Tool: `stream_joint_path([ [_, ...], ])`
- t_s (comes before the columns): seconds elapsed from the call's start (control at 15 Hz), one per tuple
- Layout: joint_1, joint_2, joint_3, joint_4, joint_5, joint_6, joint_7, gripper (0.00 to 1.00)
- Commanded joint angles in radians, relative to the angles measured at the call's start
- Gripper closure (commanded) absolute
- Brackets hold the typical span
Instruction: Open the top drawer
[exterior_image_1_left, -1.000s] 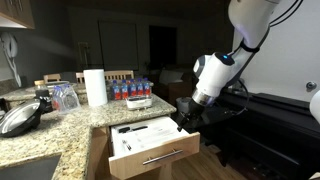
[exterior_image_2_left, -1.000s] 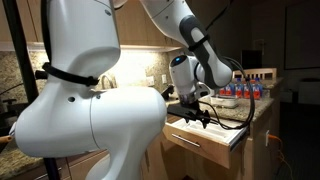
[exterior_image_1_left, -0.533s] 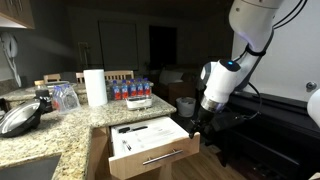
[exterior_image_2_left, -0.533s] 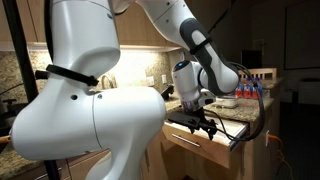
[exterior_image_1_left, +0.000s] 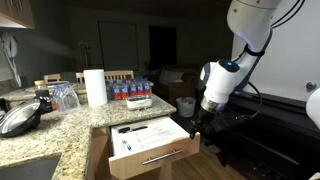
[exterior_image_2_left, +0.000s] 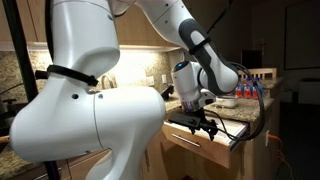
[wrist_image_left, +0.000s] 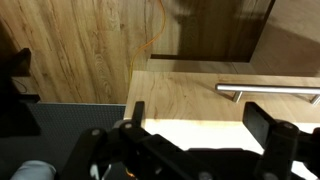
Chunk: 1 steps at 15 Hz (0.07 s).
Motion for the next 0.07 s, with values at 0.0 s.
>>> stream_joint_path([
  [0.0,0.000,0.000,0.000,0.000,0.000,0.000,0.000,0.00],
])
